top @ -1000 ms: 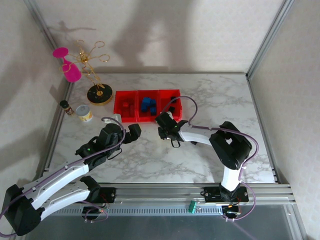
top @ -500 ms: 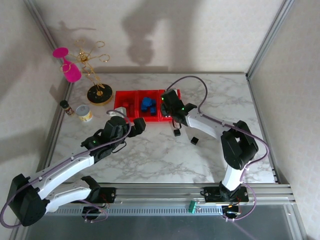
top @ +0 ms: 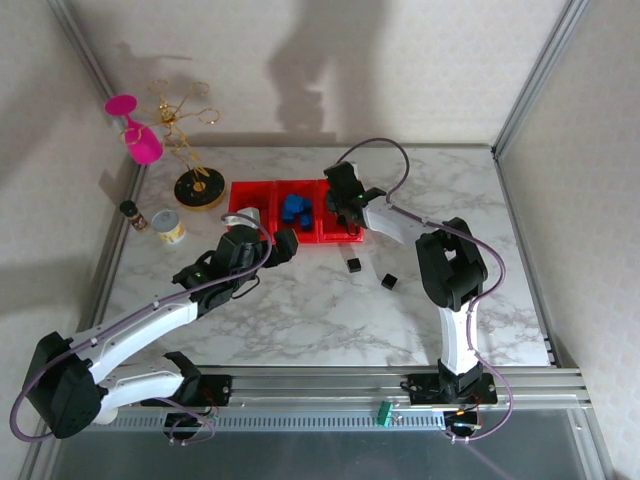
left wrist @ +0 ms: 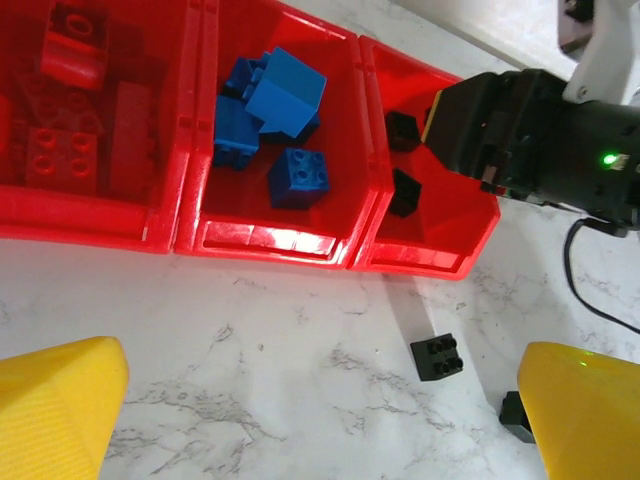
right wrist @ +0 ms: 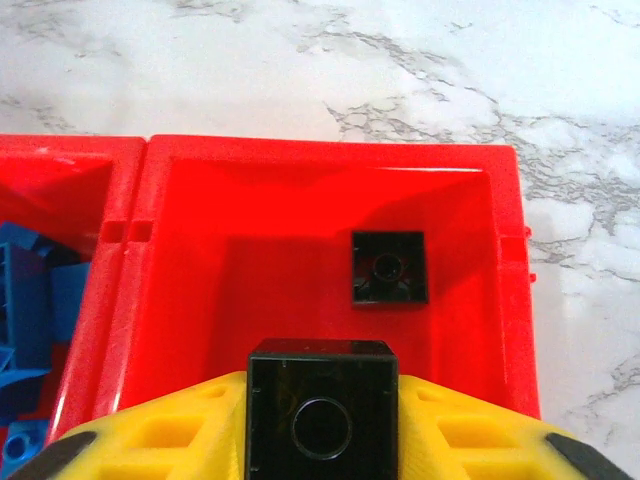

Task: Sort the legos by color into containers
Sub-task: Place the lego in the container, then pick up the lego from the center of the table.

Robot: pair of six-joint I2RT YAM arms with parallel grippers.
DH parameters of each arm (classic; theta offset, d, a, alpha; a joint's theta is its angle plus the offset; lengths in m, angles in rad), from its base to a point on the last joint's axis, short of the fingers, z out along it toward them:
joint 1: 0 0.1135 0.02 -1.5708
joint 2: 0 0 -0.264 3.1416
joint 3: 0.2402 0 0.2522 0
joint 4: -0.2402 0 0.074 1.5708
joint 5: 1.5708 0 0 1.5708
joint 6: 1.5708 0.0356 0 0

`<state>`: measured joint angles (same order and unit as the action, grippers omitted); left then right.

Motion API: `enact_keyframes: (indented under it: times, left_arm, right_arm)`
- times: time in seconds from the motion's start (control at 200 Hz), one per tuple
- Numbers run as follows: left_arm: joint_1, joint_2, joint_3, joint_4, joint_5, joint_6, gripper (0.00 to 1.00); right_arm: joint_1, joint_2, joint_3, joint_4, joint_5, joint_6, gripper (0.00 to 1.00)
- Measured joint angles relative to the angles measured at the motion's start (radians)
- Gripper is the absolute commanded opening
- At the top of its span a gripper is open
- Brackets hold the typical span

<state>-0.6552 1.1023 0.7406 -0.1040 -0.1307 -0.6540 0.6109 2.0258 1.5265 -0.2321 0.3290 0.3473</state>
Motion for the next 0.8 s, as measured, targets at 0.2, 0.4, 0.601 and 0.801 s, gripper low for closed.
enact_keyframes:
  times: [0.2,0.4,0.601,0.801]
  left_arm:
    - [0.000,0.000,0.002,0.003,0.003,0.003,1.00]
    - [0.000,-0.012,0.003,0.000,0.008,0.003,1.00]
    - [-0.006,-0.072,-0.021,-0.002,0.017,-0.001,1.00]
    - [-0.043,-0.101,-0.084,-0.001,0.024,-0.018,1.00]
  right_arm:
    - [0.002,-0.010,0.000,-0.001,-0.016,-0.021,0.52]
    - [0.002,-0.145,-0.105,0.005,-0.032,-0.018,0.55]
    - [0.018,-0.378,-0.345,0.022,-0.055,0.019,0.60]
    - [0.080,-0.456,-0.543,0.035,-0.072,0.052,0.68]
